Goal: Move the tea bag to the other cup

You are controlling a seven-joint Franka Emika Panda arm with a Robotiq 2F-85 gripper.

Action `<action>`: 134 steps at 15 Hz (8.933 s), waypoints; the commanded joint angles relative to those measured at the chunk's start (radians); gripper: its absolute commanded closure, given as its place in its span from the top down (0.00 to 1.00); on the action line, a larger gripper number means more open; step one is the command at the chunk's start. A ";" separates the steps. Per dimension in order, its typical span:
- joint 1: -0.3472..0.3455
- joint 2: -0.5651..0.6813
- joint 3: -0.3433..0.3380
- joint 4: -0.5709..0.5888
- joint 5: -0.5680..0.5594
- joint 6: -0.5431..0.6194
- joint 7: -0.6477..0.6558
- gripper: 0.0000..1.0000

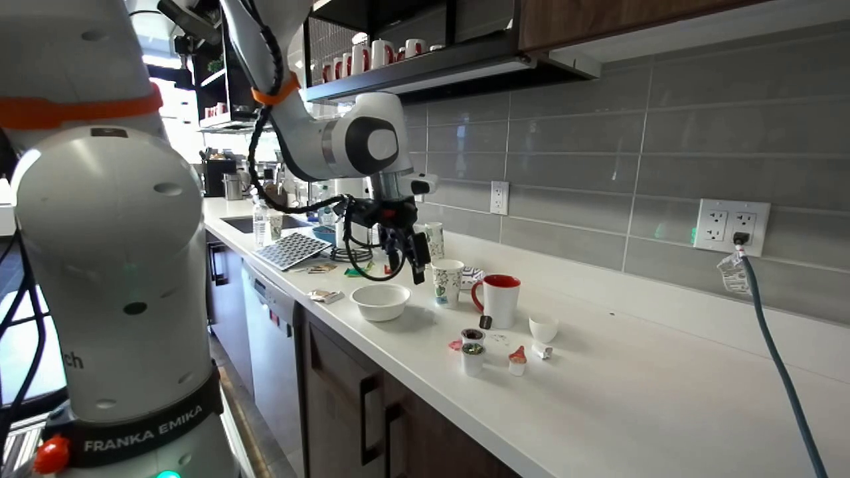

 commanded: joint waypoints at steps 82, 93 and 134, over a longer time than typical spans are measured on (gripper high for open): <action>-0.068 0.746 -0.198 0.601 -1.111 0.142 0.721 0.58; -0.061 0.792 -0.192 0.655 -1.105 0.147 0.715 0.98; 0.074 0.534 -0.256 0.582 -0.870 -0.121 0.521 0.00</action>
